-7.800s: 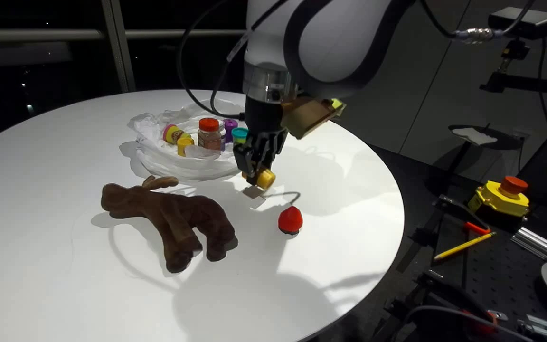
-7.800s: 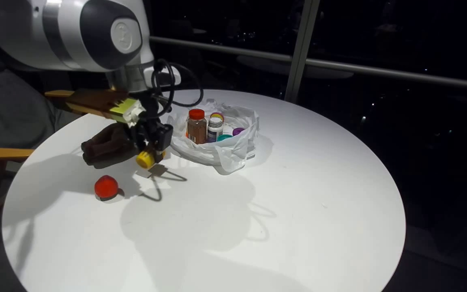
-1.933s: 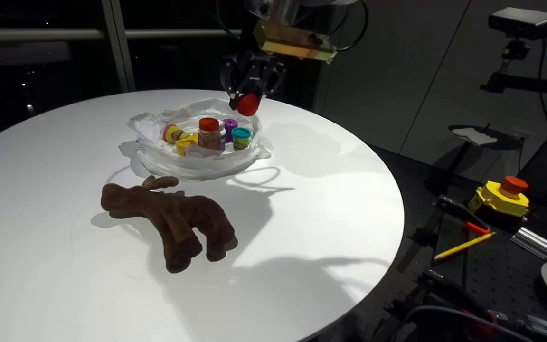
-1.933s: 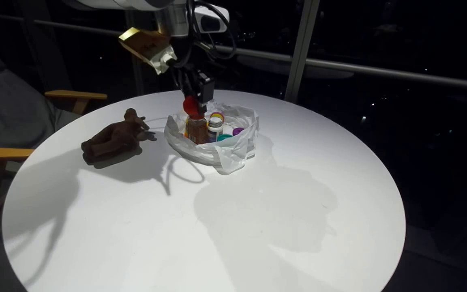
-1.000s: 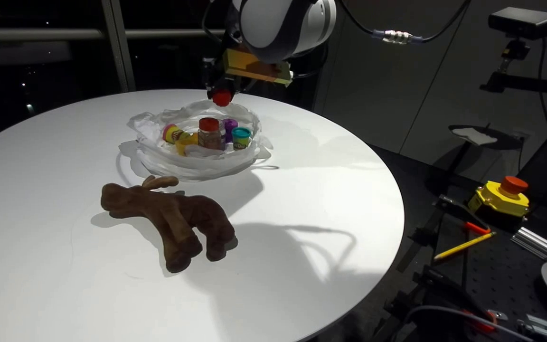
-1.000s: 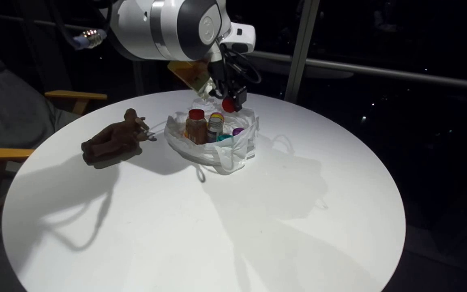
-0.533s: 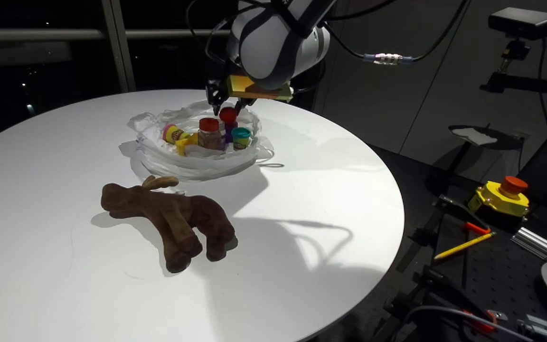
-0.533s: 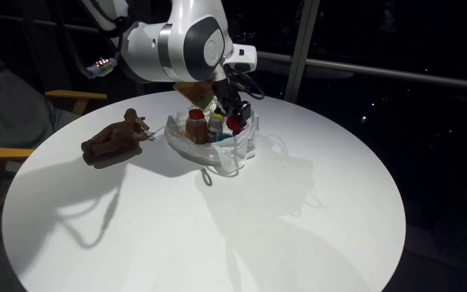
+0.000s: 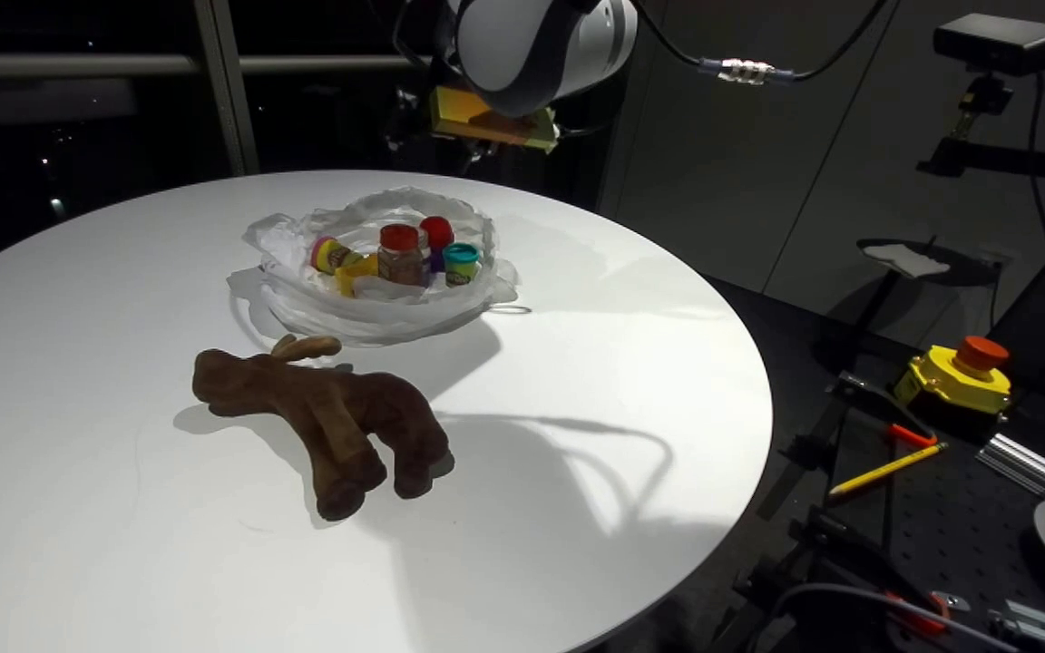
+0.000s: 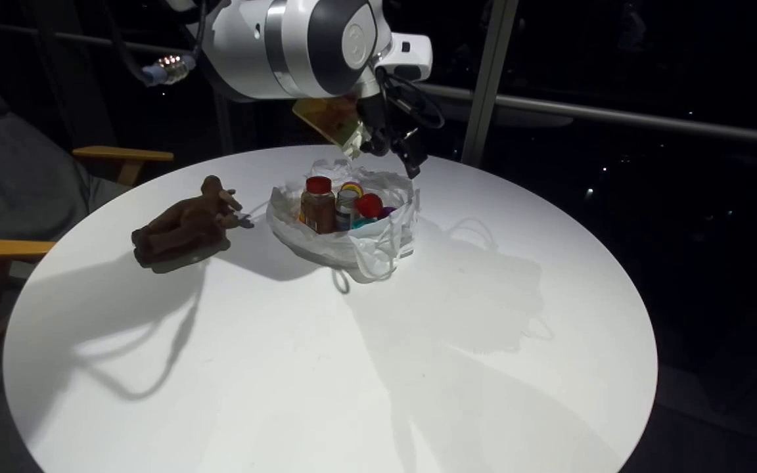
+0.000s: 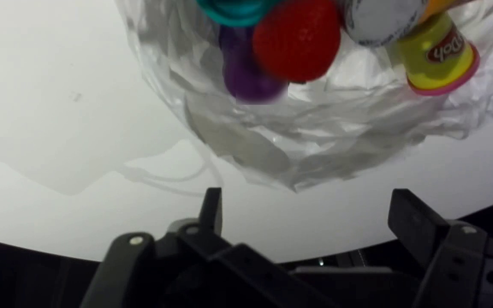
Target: Pick up the objects from the table and put them in the plastic bag.
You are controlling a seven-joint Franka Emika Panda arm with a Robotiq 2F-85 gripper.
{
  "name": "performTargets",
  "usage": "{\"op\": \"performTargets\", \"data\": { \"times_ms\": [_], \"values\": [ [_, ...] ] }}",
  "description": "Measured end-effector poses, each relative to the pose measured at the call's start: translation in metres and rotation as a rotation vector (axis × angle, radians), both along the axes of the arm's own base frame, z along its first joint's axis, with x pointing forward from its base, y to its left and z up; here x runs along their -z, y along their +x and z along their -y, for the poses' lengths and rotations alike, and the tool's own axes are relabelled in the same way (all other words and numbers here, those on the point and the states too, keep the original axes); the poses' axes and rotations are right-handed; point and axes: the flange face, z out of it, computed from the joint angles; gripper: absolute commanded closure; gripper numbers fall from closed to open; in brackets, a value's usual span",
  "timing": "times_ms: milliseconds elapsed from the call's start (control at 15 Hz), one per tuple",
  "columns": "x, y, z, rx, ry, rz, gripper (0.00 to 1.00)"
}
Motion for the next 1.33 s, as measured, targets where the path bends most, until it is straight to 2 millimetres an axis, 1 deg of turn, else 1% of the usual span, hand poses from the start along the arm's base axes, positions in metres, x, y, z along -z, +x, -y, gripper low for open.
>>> {"op": "performTargets", "data": {
  "times_ms": [133,200,267,333,467,533,600,667,733,800,933,1133,1267,1333],
  "values": [
    [-0.026,0.001,-0.002,0.007,0.016,-0.014,0.0],
    [-0.042,-0.001,-0.009,-0.001,0.032,-0.046,0.0],
    [-0.057,-0.004,-0.022,-0.022,0.053,-0.086,0.0],
    [-0.073,-0.009,-0.04,-0.054,0.076,-0.13,0.0],
    [-0.103,-0.02,-0.085,-0.138,0.11,-0.209,0.0],
    [-0.113,-0.027,-0.11,-0.183,0.124,-0.246,0.0],
    [-0.119,-0.035,-0.134,-0.231,0.139,-0.282,0.0],
    [-0.119,-0.043,-0.156,-0.277,0.152,-0.316,0.0],
    [-0.114,-0.051,-0.176,-0.325,0.164,-0.348,0.0],
    [-0.105,-0.058,-0.194,-0.376,0.173,-0.375,0.0],
    [-0.075,-0.073,-0.224,-0.481,0.182,-0.432,0.0],
    [-0.02,-0.094,-0.253,-0.63,0.172,-0.51,0.0],
    [0.009,-0.107,-0.266,-0.707,0.163,-0.53,0.0],
    [0.02,-0.114,-0.27,-0.737,0.158,-0.528,0.0]
  ]
}}
